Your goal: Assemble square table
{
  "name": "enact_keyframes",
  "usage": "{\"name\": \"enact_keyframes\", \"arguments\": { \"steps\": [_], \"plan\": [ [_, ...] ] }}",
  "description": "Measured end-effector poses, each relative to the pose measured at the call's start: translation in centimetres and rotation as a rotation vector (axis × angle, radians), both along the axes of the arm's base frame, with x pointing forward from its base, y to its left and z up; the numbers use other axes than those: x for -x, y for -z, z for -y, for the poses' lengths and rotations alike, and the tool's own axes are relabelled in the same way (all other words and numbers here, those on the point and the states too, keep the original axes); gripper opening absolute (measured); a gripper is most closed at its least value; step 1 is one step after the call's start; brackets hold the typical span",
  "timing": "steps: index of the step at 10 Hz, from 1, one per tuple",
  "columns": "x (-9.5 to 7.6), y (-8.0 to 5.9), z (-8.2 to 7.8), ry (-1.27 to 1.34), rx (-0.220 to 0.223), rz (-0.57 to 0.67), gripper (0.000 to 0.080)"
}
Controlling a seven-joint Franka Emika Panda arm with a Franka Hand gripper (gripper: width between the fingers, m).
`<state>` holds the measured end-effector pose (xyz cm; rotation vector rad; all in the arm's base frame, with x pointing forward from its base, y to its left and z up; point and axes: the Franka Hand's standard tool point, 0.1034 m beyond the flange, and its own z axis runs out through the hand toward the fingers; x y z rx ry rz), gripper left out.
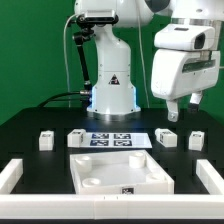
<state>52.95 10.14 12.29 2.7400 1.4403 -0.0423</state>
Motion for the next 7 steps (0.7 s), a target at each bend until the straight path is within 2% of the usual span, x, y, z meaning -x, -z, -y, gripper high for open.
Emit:
{"name": "enact_keyframes", "arguments": {
  "steps": [2,3,5,7],
  "plan": [
    [4.7,0.3,3.5,-0.249,0.008,-0.045,0.0650],
    [6.0,1.1,4.5,-0.367,-0.001,-0.040,0.0650],
    [6.9,2.6,6.6,-0.609,-0.023,-0.027,0.0650],
    [6.7,2.5,6.5,-0.681,-0.015,-0.031,0.0650]
  ]
}}
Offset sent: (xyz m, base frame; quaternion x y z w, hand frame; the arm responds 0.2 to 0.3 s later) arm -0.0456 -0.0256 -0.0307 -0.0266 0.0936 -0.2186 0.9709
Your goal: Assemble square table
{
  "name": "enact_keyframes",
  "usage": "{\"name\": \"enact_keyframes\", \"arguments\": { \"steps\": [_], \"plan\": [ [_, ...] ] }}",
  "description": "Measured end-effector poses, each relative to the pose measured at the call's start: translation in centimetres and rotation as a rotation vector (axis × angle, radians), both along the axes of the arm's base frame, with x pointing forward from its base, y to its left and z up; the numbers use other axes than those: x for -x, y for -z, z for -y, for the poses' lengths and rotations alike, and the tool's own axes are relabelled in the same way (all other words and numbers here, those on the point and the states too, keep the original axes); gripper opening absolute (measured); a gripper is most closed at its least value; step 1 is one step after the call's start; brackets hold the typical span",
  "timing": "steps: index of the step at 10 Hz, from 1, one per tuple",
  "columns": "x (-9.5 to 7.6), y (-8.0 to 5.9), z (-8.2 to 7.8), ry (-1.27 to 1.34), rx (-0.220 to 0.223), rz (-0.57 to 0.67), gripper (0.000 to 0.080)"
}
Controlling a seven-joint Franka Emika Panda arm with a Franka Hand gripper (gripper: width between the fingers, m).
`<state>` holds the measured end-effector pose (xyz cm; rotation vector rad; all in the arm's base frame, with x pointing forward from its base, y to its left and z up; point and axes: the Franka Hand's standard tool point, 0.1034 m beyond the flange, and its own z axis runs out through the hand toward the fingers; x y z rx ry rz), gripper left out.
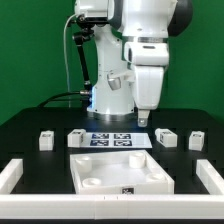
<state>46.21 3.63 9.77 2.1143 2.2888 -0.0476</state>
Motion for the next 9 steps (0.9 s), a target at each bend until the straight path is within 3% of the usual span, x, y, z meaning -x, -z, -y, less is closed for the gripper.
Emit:
{"name": "enact_keyframes", "arguments": {
  "steps": [1,2,3,6,8,9],
  "plan": [
    [0.1,0.5,0.8,-0.058,-0.003,-0.011,0.0650],
    [0.1,2.0,2.7,-0.073,-0.005,-0.038,0.0650],
    [0.1,3.7,3.6,-0.057,-0.011,-0.061,0.0650],
    [1.1,8.0,4.0,-0.043,-0.034,-0.079,0.0650],
    [1.2,8.8,5.1,-0.034,-0.039,-0.087,0.0650],
    [1.2,8.8,5.1,-0.029,-0.039,-0.087,0.0518]
  ]
}}
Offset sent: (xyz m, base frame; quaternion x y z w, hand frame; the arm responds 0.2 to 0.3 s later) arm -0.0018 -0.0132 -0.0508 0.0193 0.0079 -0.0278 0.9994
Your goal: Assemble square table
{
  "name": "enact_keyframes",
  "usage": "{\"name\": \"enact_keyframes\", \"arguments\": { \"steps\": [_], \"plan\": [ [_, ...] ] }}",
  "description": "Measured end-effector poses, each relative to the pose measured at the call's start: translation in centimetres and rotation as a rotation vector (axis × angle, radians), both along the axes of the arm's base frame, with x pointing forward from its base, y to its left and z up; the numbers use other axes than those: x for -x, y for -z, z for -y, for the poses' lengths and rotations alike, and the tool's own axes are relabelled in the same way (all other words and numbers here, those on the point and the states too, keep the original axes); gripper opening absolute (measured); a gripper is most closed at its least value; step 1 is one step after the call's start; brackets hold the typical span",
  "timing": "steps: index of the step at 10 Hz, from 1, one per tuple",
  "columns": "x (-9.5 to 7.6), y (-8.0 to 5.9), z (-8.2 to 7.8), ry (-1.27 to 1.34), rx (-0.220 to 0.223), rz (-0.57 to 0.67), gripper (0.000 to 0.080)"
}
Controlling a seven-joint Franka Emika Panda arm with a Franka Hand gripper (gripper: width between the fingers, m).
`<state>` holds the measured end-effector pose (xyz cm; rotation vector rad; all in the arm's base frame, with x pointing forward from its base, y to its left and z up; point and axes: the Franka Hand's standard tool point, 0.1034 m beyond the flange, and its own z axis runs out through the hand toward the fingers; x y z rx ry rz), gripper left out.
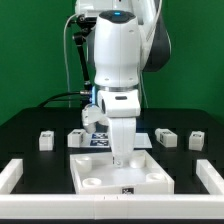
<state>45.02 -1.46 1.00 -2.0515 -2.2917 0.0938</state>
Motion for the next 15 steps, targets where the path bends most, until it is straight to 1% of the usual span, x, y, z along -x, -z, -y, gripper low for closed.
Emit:
{"name": "enact_keyframes", "arguments": {
  "steps": [1,2,4,5,6,10,11,13,14,15],
  "plan": [
    [0.0,0.0,0.0,0.001,0.000,0.000,0.0518],
    [0.0,0.0,0.0,0.001,0.000,-0.001,0.0366],
    [0.0,0.0,0.1,0.001,0.000,-0.001,0.0096],
    [-0.1,0.0,0.1,0.003,0.000,0.004,0.0096],
    [-0.1,0.0,0.1,0.003,0.000,0.005,0.0062],
    [-0.1,0.0,0.1,0.003,0.000,0.005,0.0062],
    [-0.2,-0.1,-0.3,0.028,0.001,0.006,0.0062],
    [-1.2,-0.4,-3.9,0.103,-0.001,0.020,0.0062],
    [-1.8,-0.2,-5.9,0.147,-0.005,0.024,0.0062],
    [-3.3,-0.1,-8.6,0.180,-0.017,0.038,0.0062]
  ]
}}
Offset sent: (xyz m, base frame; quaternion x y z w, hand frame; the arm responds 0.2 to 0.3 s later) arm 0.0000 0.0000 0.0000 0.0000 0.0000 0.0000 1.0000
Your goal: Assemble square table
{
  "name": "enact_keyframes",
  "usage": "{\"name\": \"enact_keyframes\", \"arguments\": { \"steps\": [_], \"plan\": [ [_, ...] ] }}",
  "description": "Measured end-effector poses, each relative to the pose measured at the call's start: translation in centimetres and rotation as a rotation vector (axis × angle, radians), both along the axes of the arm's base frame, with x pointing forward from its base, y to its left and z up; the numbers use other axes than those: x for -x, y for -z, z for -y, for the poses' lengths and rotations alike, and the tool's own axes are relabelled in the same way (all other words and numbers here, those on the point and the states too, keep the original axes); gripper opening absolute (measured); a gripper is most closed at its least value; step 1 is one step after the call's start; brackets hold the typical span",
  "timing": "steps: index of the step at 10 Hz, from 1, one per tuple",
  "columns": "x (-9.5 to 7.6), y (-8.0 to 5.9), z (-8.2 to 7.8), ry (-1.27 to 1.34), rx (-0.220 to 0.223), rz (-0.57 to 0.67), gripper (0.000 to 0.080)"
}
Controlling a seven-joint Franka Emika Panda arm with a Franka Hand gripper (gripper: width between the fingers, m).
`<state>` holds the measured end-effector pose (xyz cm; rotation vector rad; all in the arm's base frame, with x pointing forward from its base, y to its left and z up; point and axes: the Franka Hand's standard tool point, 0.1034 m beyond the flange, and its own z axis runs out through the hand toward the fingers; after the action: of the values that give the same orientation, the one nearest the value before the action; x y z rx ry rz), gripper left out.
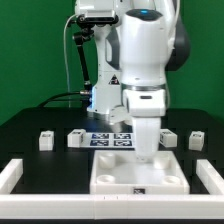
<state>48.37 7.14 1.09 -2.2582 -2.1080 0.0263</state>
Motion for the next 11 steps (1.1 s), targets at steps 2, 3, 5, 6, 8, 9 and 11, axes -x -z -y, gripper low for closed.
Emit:
{"name": "enact_keyframes", "arguments": {
  "steps": [2,3,5,6,8,9,11],
  "plan": [
    [-0.92,0.17,-1.61,0.020,0.006,-0.014,0.0063],
    [-0.95,0.19,-1.68,0.012,0.021,-0.023,0.0064],
    [-0.96,0.17,-1.65,0.004,0.022,-0.023,0.0064],
    [-0.94,0.21,-1.61,0.006,0.022,-0.024,0.0143],
    [-0.90,0.29,-1.58,0.007,0.022,-0.026,0.0278],
    [-0.88,0.33,-1.58,0.007,0.022,-0.026,0.0474],
    [-0.86,0.36,-1.57,0.007,0.022,-0.027,0.0590]
  ]
}}
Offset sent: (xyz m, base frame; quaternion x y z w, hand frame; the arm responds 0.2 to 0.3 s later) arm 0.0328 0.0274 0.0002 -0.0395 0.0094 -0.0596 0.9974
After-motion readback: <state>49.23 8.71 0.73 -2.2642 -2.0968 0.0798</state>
